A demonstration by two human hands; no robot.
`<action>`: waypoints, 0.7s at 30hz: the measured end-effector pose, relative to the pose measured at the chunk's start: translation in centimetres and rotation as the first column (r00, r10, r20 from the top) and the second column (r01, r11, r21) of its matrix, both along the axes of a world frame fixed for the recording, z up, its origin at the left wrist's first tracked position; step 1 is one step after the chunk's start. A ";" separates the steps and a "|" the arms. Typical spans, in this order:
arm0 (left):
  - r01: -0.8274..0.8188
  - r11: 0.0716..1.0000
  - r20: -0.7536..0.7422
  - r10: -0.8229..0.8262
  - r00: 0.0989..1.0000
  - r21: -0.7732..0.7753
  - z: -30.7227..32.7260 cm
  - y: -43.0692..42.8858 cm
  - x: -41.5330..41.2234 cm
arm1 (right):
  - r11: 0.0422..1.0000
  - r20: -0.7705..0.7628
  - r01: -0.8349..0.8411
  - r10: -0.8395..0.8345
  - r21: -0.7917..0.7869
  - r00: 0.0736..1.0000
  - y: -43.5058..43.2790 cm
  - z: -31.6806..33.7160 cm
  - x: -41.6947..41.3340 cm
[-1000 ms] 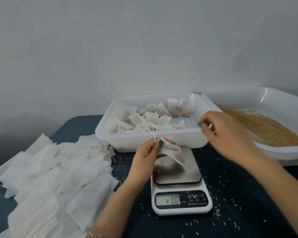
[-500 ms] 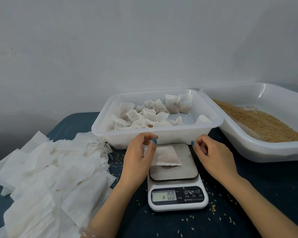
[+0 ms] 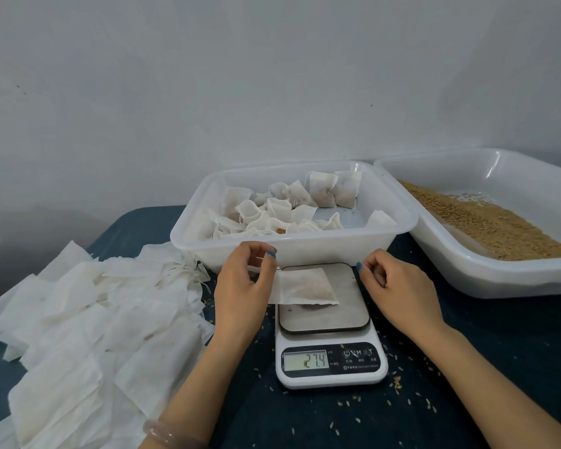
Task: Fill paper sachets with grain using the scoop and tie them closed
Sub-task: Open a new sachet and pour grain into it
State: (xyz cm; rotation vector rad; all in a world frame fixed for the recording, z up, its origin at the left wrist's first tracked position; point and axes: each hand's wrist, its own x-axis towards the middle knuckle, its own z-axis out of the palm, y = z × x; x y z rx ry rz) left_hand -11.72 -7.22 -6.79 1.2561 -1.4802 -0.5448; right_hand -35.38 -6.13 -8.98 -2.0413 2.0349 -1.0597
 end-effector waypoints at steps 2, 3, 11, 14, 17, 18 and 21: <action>-0.009 1.000 -0.005 0.009 1.000 0.007 -0.1 -0.1 0.1 | 1.000 -0.001 0.003 -0.003 -0.012 1.000 0.0 0.0 0.0; -0.009 1.000 -0.004 0.009 1.000 0.010 -0.2 -0.1 0.1 | 1.000 -0.002 0.005 -0.005 -0.018 1.000 0.0 0.0 0.0; -0.126 0.990 0.369 0.096 0.924 0.059 0.3 0.4 0.4 | 0.999 0.015 -0.002 0.002 -0.033 1.000 -0.2 -0.3 -0.1; -0.227 0.967 0.652 0.097 0.752 0.118 0.4 0.9 0.4 | 1.000 0.017 0.002 -0.001 -0.030 1.000 -0.2 -0.4 -0.2; -0.241 0.947 0.702 0.021 0.711 0.215 0.2 0.7 0.2 | 1.000 0.019 0.004 -0.004 -0.029 1.000 -0.3 -0.5 -0.2; -0.216 0.945 0.678 -0.009 0.735 0.247 0.2 0.6 0.3 | 1.000 0.019 0.006 -0.005 -0.027 1.000 -0.3 -0.5 -0.2; -0.063 0.937 0.507 -0.130 0.852 0.345 0.2 0.2 0.9 | 0.999 0.023 0.016 -0.015 -0.028 1.000 -0.5 -0.5 -0.3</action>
